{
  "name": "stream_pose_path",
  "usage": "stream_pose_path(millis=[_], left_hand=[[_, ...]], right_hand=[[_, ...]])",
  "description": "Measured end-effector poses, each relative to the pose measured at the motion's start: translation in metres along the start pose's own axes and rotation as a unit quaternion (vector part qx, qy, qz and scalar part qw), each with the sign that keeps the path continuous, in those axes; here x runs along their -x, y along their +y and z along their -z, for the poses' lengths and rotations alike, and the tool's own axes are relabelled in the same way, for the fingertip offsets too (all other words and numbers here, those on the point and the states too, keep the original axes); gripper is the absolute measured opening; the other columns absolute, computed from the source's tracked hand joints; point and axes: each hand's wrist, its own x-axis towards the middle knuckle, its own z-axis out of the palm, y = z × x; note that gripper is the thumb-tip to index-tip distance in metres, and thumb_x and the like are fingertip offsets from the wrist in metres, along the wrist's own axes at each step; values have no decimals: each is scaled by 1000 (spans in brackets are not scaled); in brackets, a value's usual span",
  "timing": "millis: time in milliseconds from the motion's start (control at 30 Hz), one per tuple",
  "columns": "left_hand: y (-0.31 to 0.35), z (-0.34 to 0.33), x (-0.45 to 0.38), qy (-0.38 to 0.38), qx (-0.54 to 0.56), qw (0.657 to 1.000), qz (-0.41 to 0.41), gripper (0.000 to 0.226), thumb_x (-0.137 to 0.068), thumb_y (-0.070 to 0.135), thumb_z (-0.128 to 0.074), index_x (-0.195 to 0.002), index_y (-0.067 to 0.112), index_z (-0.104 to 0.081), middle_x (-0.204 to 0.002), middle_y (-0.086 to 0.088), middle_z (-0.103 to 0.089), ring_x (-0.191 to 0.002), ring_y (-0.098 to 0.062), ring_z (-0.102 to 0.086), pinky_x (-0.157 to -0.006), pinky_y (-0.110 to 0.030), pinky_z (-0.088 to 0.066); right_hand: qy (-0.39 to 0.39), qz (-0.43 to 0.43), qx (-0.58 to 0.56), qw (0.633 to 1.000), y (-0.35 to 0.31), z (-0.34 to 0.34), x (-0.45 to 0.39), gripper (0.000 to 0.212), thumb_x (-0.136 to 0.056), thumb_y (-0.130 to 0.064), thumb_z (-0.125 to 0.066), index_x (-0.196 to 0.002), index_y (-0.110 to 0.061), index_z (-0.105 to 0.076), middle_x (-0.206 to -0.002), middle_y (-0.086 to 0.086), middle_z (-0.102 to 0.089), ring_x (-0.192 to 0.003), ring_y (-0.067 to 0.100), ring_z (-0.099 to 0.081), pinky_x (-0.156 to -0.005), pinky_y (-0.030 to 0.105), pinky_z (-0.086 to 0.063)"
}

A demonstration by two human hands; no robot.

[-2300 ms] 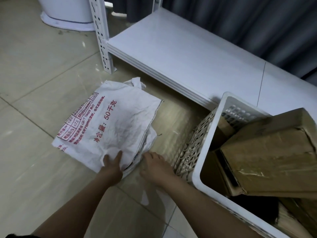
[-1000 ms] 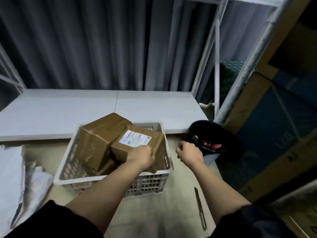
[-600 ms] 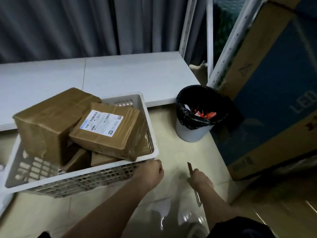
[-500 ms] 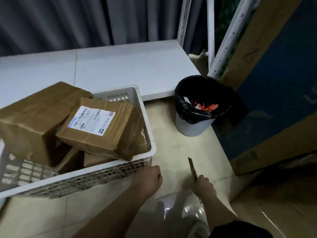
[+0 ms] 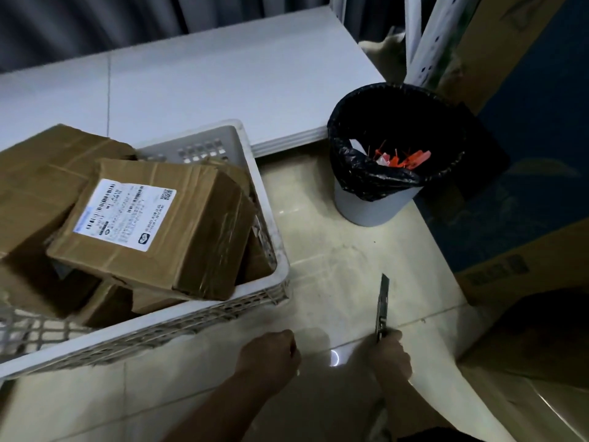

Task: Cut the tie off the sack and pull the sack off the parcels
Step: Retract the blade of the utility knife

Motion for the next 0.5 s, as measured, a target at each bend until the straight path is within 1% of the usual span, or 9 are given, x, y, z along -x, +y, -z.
stream_pose_path(millis=[67,133,167,233,300,367,433,500], left_hand=[[0,2,2,-6,-4,1000,-1,26,-96,36,-43,-109,23,-60,-114,0,-64,-105,-20,-59,-82,-28,-45],[0,5,4,-7,-9,1000,-5,27,-96,36,-42,-110,21,-60,-115,-1,-64,-104,-20,-59,-82,-28,-45],[1,6,5,-2,-11,1000,-9,28,-97,36,-41,-111,21,-60,-115,-1,-64,-104,-21,-60,-82,-28,-45],[1,9,8,13,-10,1000,-13,29,-96,37,-42,-112,21,-60,-115,-1,-65,-104,-21,-60,-82,-29,-46],[0,8,11,21,-8,1000,-12,30,-95,38,-42,-112,22,-60,-115,-1,-65,-105,-21,-60,-83,-29,-45],[-3,7,12,16,-13,1000,-10,30,-96,38,-41,-113,22,-60,-116,-1,-65,-106,-21,-59,-83,-29,-45],[-6,6,13,8,-18,1000,-7,30,-96,38,-41,-113,22,-60,-117,-1,-64,-107,-21,-59,-83,-28,-45],[-9,4,11,1,-20,1000,-3,30,-95,38,-42,-112,22,-60,-116,-1,-65,-106,-22,-60,-83,-29,-45]], right_hand=[[-21,1,-8,1000,1,-1,1,27,-94,-24,-46,-114,-7,-55,-112,16,-62,-105,34,-60,-90,41,-47],[-50,17,33,998,-1,6,3,31,-89,-25,-49,-114,-12,-61,-114,11,-59,-105,28,-59,-88,35,-47],[-54,13,58,997,-4,11,4,34,-87,-26,-50,-117,-14,-60,-116,10,-57,-108,26,-58,-89,33,-46],[-62,6,73,995,-11,17,4,38,-88,-28,-51,-122,-11,-54,-121,11,-52,-114,28,-55,-92,35,-44],[-72,25,44,996,-17,18,6,38,-89,-32,-54,-121,-12,-52,-122,11,-51,-115,32,-54,-93,36,-42],[-77,46,21,996,-22,12,8,39,-84,-39,-59,-116,-17,-53,-118,9,-54,-111,31,-56,-90,37,-43],[-65,66,25,995,-22,2,10,37,-85,-36,-58,-117,-19,-49,-117,8,-54,-109,30,-57,-87,36,-44],[-34,87,39,995,-20,-8,11,33,-89,-31,-53,-119,-20,-46,-116,8,-55,-107,29,-58,-85,36,-46]])
